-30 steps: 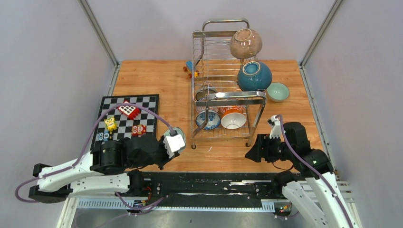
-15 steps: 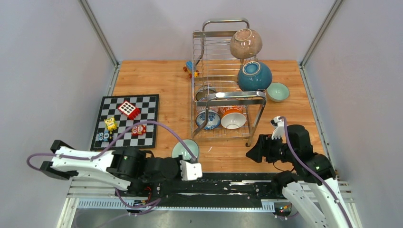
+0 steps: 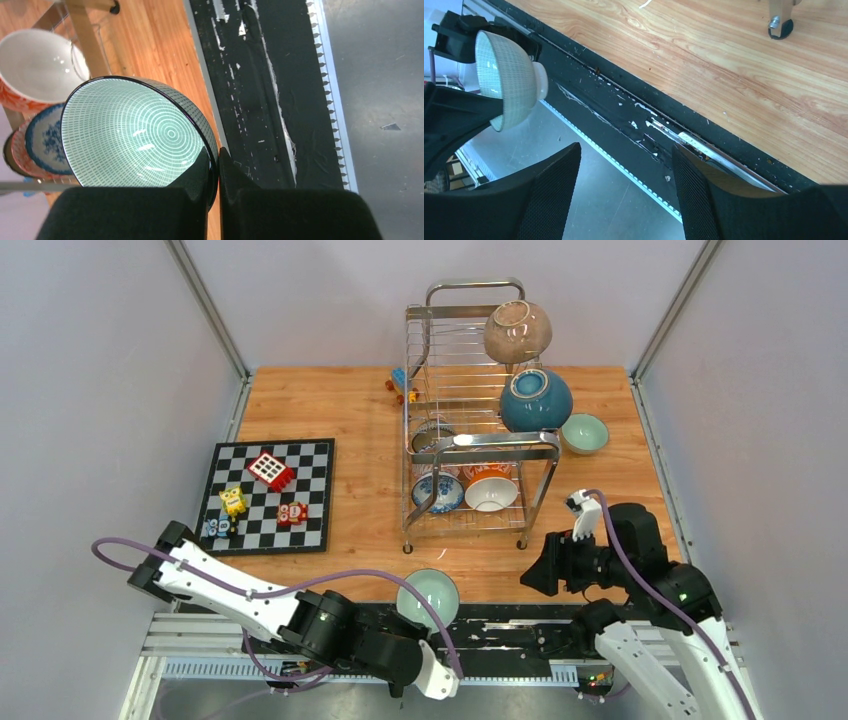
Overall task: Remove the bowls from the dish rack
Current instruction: Pick up the bowl from the dish rack.
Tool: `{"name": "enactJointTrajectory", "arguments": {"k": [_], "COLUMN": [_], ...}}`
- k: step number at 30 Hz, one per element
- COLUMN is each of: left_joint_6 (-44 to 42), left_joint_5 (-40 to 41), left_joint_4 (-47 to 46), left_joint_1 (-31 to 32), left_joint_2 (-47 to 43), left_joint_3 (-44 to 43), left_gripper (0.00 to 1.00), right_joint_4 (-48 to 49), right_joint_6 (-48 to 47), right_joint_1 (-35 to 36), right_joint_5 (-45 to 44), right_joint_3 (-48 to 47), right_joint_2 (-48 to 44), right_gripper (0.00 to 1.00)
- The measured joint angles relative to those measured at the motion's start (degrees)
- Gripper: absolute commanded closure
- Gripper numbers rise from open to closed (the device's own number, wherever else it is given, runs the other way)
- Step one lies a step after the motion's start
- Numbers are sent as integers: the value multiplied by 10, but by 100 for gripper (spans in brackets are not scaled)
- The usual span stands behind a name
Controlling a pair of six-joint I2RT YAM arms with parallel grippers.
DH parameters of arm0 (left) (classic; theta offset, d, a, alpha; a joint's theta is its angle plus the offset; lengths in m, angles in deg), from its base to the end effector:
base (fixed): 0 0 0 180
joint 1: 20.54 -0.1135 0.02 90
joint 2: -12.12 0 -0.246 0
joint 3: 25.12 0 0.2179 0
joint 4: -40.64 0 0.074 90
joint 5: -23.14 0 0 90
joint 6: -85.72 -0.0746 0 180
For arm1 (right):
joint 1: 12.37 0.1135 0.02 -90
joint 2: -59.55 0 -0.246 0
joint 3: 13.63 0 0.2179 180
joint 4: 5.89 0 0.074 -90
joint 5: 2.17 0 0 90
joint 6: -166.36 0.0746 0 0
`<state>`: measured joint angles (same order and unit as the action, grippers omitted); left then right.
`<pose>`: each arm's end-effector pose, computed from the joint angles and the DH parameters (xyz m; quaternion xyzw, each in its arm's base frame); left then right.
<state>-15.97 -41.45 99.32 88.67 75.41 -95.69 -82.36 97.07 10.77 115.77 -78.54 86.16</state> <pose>-0.0401 -0.2124 0.2504 0.7651 0.5173 -0.1056 0.3686 0.0608 0.0640 0.2723 -0.1240 0.8704 0.3598 0.3124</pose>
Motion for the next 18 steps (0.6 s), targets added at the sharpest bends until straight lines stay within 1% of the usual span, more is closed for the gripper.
{"name": "enactJointTrajectory", "arguments": {"k": [5,9,11,14,18], "left_joint_6": [-70,-129,-155,-181,-204], "left_joint_5": [-16,-23,-32,-50,-78], "left_joint_4": [-46,-76,-89,-101,-111], "left_joint_1": [5,5,5,5,5], "left_joint_2": [31,47,53,63,80], "left_joint_3": [36,61,68,73,78], "left_gripper": [100,100,100,100,100], "right_joint_4": [0,5,12,31,78], "right_joint_6": [-3,-3,3,25,74], "right_joint_1": [16,54,91,170,312], "right_joint_5": [1,-11,-30,-71,-166], "right_joint_3": [0,0,0,0,7], "right_joint_2": [13,33,45,62,100], "right_gripper": [32,33,33,34,35]}}
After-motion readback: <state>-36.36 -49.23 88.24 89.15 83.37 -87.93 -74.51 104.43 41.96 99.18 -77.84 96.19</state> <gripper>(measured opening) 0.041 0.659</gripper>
